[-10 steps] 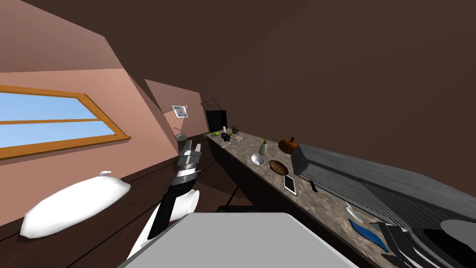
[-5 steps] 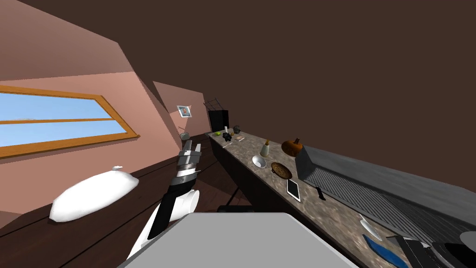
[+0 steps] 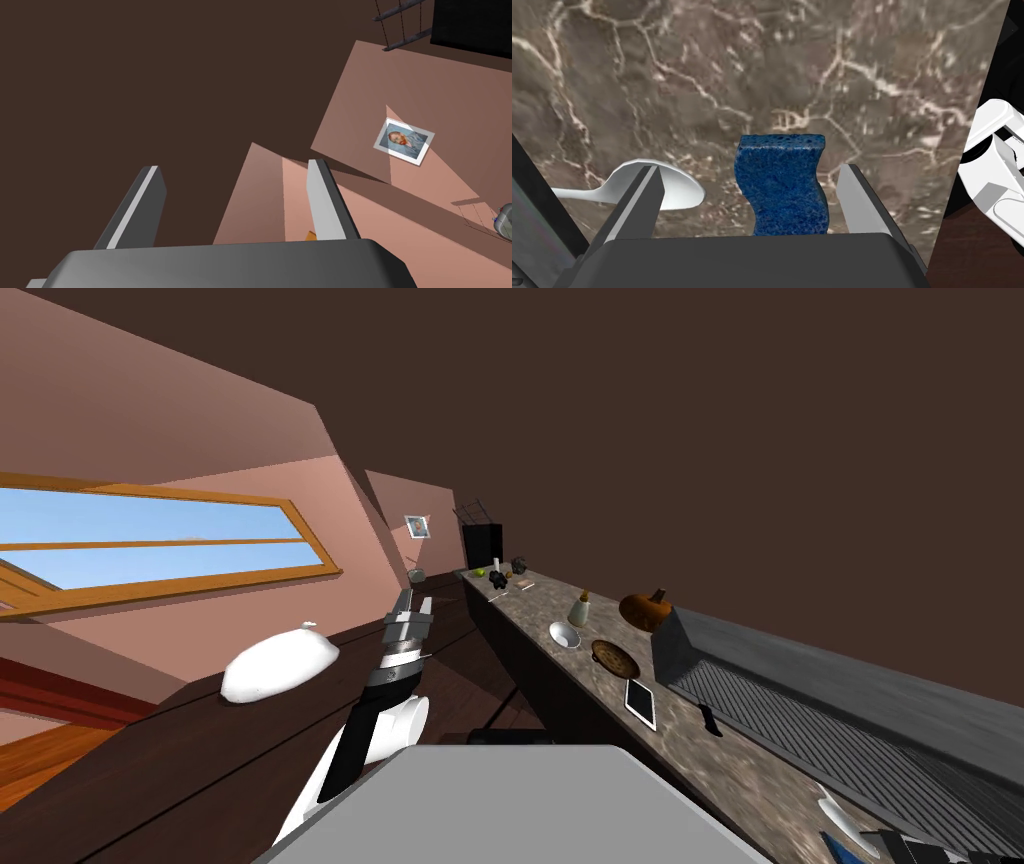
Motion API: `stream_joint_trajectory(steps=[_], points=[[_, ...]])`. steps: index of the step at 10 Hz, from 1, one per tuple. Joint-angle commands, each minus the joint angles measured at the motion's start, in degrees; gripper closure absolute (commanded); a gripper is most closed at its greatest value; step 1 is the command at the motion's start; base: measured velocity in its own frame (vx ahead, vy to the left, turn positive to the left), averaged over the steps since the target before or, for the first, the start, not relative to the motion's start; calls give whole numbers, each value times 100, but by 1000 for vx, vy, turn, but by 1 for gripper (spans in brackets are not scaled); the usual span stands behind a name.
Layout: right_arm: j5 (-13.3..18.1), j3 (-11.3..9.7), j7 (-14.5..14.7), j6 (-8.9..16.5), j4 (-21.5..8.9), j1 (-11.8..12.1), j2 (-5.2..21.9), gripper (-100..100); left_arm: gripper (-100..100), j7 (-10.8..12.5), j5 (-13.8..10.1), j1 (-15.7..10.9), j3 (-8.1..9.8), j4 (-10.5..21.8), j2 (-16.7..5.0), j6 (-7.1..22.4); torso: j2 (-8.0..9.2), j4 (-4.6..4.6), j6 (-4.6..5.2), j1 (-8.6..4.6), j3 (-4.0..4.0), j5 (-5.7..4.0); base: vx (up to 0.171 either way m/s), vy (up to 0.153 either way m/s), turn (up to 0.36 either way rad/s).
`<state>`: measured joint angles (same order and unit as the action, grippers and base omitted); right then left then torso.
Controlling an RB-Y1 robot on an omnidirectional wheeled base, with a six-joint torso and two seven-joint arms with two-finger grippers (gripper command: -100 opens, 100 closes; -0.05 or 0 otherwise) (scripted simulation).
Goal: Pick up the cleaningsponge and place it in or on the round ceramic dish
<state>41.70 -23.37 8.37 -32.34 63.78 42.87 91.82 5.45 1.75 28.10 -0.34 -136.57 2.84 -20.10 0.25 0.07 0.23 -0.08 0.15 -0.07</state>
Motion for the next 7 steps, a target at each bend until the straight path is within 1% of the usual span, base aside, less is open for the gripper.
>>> stream_joint_trajectory(steps=[1,5,6,7], points=[[0,0,0,0,0,0,0,100,0,0,0,0,0,0,0,0,0,0,0,0,0,0,-6,1,-10],[2,2,7,3,0,2,6,100,0,0,0,0,0,0,0,0,-18,-5,0,-10,-11,-8,0,0,0],[2,1,7,1,1,2,5,0,0,0,0,0,0,0,0,0,-18,-4,0,-9,-11,-8,0,0,0],[-56,99,66,-44,93,92,156,100,0,0,0,0,0,0,0,0,-18,-4,0,-9,-11,-7,50,14,-239]])
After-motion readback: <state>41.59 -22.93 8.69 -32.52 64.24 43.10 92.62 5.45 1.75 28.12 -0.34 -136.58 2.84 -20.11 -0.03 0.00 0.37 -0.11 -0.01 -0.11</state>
